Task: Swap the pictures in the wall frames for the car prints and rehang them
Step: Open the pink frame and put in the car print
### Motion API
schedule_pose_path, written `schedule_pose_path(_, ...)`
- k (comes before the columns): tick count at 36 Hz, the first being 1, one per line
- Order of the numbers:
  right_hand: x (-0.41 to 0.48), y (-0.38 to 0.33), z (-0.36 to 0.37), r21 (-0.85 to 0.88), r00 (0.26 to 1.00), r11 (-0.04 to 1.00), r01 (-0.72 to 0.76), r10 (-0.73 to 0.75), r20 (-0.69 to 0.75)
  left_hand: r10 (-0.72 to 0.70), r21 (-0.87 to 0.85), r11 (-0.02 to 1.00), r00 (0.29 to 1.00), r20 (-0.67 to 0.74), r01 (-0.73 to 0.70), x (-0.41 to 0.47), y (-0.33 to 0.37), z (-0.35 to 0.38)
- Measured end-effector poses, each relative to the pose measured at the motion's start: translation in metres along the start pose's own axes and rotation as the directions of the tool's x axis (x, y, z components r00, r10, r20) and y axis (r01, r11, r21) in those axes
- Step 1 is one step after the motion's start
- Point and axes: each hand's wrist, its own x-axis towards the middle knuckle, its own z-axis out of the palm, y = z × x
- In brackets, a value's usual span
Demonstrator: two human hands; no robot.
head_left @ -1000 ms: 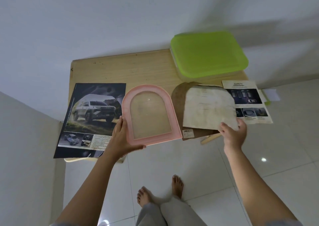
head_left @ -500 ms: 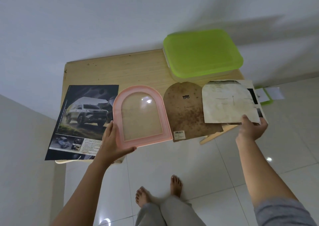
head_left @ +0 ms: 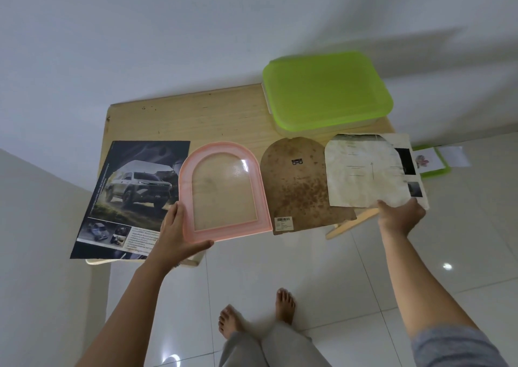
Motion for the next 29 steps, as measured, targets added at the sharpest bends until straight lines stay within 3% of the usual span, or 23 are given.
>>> schedule_pose_path(11, -0.001, 0.002, 0.003, -0.120, 0.994, 0.990, 0.080, -0.070, 0.080, -0.021, 0.019, 1.000, 1.000, 0.021, 0.021, -0.001, 0.005, -0.002)
schedule_pose_path(21, -0.081, -0.044, 0.029, -0.049, 0.941, 0.956, 0.288, -0.274, 0.198, -0.017, -0.041, 0.999, 0.997, 0.081, 0.020, 0.007, -0.003, -0.020)
schedule_pose_path(25, -0.162, -0.071, 0.067, 0.050, 0.852, 0.913, 0.405, -0.397, 0.342, 0.005, -0.050, 0.999, 0.994, -0.110, -0.010, 0.013, -0.025, -0.048)
schedule_pose_path(29, -0.260, -0.082, 0.115, 0.136, 0.640, 0.805, 0.578, -0.551, 0.535, -0.077, -0.063, 0.996, 0.966, -0.246, 0.064, 0.012, -0.067, -0.079)
